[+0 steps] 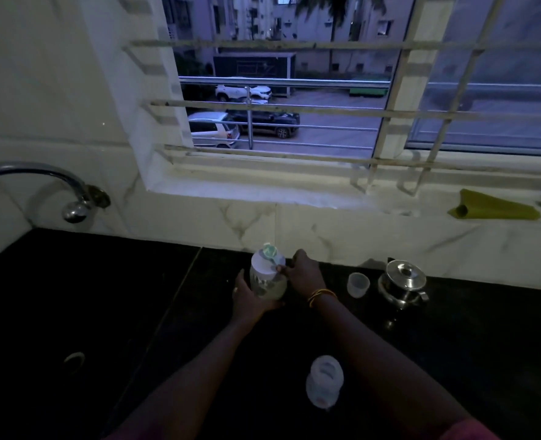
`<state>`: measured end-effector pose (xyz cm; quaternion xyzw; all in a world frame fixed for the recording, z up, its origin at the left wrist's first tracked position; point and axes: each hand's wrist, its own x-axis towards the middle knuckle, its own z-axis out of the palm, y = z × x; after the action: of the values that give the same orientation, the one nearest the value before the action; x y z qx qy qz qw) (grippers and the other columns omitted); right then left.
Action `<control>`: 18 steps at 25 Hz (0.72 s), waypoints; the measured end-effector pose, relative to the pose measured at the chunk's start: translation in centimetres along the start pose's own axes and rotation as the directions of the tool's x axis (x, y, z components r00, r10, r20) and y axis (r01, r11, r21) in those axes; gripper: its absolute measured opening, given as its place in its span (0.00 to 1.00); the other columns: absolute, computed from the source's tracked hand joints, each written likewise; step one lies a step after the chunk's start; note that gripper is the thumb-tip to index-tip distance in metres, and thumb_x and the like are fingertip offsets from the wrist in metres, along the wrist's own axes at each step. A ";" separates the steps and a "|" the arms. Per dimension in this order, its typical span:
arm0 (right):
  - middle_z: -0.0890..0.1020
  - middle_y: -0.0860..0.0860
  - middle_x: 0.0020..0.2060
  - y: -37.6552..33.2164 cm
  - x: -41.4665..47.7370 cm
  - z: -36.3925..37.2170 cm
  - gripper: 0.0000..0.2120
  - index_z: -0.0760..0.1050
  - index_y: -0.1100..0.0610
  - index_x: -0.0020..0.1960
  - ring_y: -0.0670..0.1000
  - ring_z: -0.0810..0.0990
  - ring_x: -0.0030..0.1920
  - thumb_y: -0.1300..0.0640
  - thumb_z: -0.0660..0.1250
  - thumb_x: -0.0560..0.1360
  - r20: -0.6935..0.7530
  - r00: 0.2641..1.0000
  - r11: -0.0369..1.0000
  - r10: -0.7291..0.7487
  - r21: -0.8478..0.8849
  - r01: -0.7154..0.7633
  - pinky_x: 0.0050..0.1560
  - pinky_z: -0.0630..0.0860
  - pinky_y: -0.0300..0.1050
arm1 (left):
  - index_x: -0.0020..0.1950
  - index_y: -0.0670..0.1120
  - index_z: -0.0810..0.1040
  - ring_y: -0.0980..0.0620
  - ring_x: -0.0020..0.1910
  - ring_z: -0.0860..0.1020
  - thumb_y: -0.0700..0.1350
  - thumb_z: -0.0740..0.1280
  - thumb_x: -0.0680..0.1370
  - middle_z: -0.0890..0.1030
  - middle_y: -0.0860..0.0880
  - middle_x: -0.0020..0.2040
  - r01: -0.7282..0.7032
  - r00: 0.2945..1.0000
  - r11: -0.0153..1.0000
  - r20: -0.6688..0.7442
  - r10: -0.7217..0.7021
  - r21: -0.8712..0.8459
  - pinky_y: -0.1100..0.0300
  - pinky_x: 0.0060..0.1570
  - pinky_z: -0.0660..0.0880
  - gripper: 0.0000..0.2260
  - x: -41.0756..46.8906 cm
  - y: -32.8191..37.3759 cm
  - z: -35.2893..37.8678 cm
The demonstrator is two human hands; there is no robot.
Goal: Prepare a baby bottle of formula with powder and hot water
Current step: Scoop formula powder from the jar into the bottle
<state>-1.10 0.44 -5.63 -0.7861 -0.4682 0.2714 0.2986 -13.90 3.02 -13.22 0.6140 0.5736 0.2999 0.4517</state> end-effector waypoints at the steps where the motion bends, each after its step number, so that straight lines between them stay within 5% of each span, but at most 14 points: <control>1: 0.78 0.65 0.50 -0.3 0.4 0.3 0.17 0.61 0.60 0.46 0.62 0.77 0.52 0.53 0.68 0.73 0.005 1.000 1.000 0.003 0.005 -0.003 0.40 0.65 0.44 | 0.75 0.42 0.51 0.43 0.72 0.62 0.44 0.82 0.58 0.61 0.40 0.73 0.005 1.000 1.000 -0.001 -0.005 -0.023 0.50 0.68 0.63 0.55 0.5 0.0 0.3; 6: 0.79 0.65 0.46 -0.8 1.8 0.5 0.07 0.65 0.57 0.47 0.63 0.78 0.47 0.61 0.63 0.73 0.040 0.989 0.983 -0.143 -0.114 0.146 0.42 0.73 0.52 | 0.73 0.40 0.55 0.45 0.69 0.68 0.41 0.83 0.55 0.67 0.41 0.71 -0.067 0.998 0.994 -0.010 0.067 -0.088 0.56 0.65 0.66 0.53 2.6 0.2 0.9; 10: 0.83 0.61 0.44 -0.8 1.9 -0.2 0.12 0.78 0.57 0.50 0.57 0.80 0.43 0.67 0.61 0.71 -0.055 0.974 0.974 -0.221 0.033 0.223 0.41 0.71 0.42 | 0.72 0.39 0.60 0.45 0.69 0.68 0.40 0.82 0.58 0.69 0.42 0.70 -0.065 0.998 0.996 -0.023 0.064 -0.067 0.58 0.65 0.64 0.48 3.2 0.3 1.3; 13: 0.83 0.61 0.48 -1.2 1.3 -0.3 0.14 0.80 0.63 0.50 0.59 0.79 0.51 0.69 0.59 0.71 -0.128 0.970 0.968 -0.207 0.114 0.222 0.47 0.68 0.37 | 0.66 0.37 0.68 0.43 0.65 0.72 0.45 0.83 0.55 0.74 0.39 0.64 -0.189 0.979 0.977 -0.062 0.196 0.097 0.57 0.61 0.67 0.43 2.8 0.3 1.2; 15: 0.79 0.61 0.56 -1.7 0.8 0.1 0.14 0.76 0.62 0.58 0.60 0.74 0.58 0.60 0.63 0.74 -0.079 0.967 0.971 -0.241 -0.021 0.240 0.57 0.67 0.42 | 0.63 0.36 0.69 0.42 0.62 0.72 0.47 0.82 0.55 0.75 0.37 0.61 -0.235 0.964 0.960 -0.088 0.250 0.153 0.54 0.60 0.67 0.42 1.5 0.5 1.1; 18: 0.73 0.58 0.61 -2.7 -0.6 1.1 0.33 0.67 0.61 0.65 0.62 0.70 0.61 0.41 0.67 0.68 0.027 0.979 0.945 -0.204 -0.257 0.204 0.62 0.68 0.53 | 0.63 0.40 0.72 0.46 0.64 0.68 0.60 0.72 0.59 0.73 0.42 0.63 -0.317 0.936 0.917 -0.074 0.343 0.240 0.54 0.64 0.66 0.39 -0.5 0.7 0.8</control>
<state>-3.69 1.17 -4.30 -0.7657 -0.5782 0.1757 0.2201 -12.94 2.37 -12.87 0.7309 0.5167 0.3400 0.2886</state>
